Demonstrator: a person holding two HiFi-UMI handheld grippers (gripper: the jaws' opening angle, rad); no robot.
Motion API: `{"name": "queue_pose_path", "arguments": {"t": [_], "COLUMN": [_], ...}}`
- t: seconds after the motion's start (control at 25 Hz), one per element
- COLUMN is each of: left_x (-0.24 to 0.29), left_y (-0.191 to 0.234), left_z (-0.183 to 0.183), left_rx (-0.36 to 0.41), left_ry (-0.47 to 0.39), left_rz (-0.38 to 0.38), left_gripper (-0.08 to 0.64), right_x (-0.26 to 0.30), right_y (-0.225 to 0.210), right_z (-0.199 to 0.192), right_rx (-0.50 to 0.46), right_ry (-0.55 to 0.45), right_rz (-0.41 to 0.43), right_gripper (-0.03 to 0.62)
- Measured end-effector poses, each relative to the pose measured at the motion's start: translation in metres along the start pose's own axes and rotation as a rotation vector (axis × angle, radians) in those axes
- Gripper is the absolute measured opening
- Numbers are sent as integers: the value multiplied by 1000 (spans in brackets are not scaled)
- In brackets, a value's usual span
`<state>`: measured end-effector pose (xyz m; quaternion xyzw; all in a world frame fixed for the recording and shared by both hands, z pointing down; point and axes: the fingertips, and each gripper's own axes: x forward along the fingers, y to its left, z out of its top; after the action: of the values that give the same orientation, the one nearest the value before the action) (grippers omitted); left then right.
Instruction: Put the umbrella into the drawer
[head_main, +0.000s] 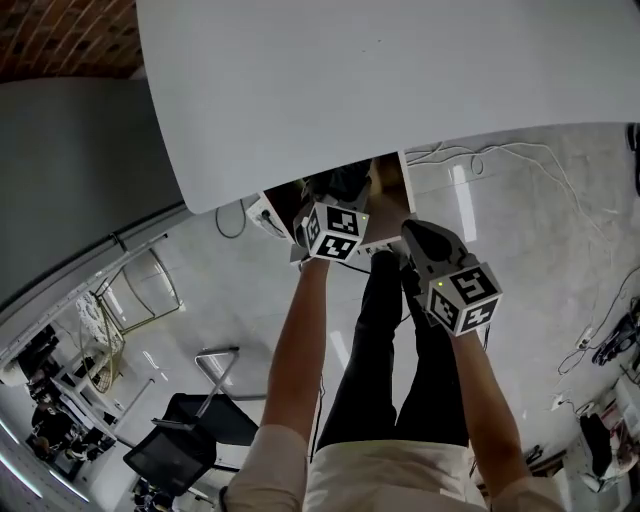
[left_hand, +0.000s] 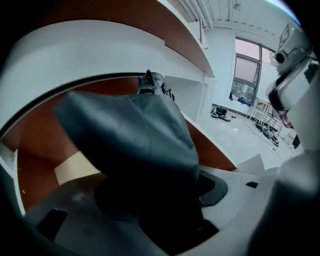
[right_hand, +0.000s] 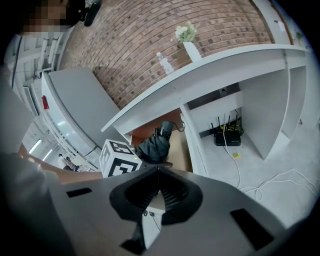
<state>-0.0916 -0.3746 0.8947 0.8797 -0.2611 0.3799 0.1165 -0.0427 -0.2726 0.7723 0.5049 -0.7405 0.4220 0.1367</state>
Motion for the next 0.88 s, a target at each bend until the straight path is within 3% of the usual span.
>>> {"name": "queue_pose_path", "arguments": {"t": [0.4, 0.72, 0.88], "left_x": [23, 24, 16], "left_y": [13, 29, 24], "left_z": [-19, -24, -27], "left_rx": [-113, -148, -157], "left_ry": [-12, -21, -25], "left_rz": [7, 73, 70], "left_gripper": [276, 287, 293], "right_x": [16, 23, 26], "right_y": [20, 24, 27], "right_z": [-14, -20, -25], "right_rx": [-128, -150, -149], "right_ry": [65, 85, 83], "right_rz": [24, 16, 23], "right_gripper": [69, 69, 69]}}
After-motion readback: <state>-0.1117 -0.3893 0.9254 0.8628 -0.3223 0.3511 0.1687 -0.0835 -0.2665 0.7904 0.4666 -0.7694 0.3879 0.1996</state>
